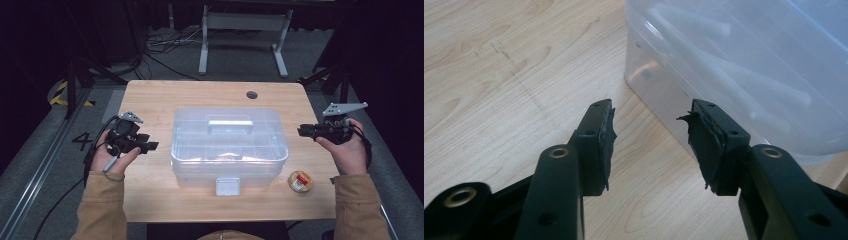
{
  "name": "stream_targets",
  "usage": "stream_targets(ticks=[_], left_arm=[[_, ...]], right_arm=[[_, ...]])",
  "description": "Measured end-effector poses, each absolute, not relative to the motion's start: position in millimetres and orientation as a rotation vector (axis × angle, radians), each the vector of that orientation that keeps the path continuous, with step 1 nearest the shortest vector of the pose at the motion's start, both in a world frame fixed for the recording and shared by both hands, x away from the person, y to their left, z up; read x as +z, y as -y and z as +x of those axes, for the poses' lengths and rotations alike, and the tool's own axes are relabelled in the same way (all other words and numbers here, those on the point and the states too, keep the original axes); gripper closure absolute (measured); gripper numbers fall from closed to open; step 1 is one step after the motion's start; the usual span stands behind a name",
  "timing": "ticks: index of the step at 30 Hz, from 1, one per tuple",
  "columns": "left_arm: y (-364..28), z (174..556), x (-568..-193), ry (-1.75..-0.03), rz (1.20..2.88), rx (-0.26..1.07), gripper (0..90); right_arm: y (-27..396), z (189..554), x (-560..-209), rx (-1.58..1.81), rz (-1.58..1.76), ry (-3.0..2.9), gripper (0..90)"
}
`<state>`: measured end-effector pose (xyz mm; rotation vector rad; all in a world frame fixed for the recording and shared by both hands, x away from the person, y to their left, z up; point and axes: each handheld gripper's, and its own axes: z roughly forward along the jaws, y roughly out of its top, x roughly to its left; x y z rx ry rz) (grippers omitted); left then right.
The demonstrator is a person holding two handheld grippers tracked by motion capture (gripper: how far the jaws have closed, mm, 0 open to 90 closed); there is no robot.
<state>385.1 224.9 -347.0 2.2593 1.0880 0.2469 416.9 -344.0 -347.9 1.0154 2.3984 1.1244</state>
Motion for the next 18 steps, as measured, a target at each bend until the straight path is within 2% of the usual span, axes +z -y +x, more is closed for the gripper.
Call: stream_targets(ticks=[10,18], left_arm=[[-226,386,-344,-1.113,2.235,0.212,52.4],[-221,388,-339,-1.066,2.233,0.227,52.3]], right_arm=[[354,414,-350,1.135,1.063,-2.408,73.7],[362,413,-355,1.122,1.11,-2.395,71.2]])
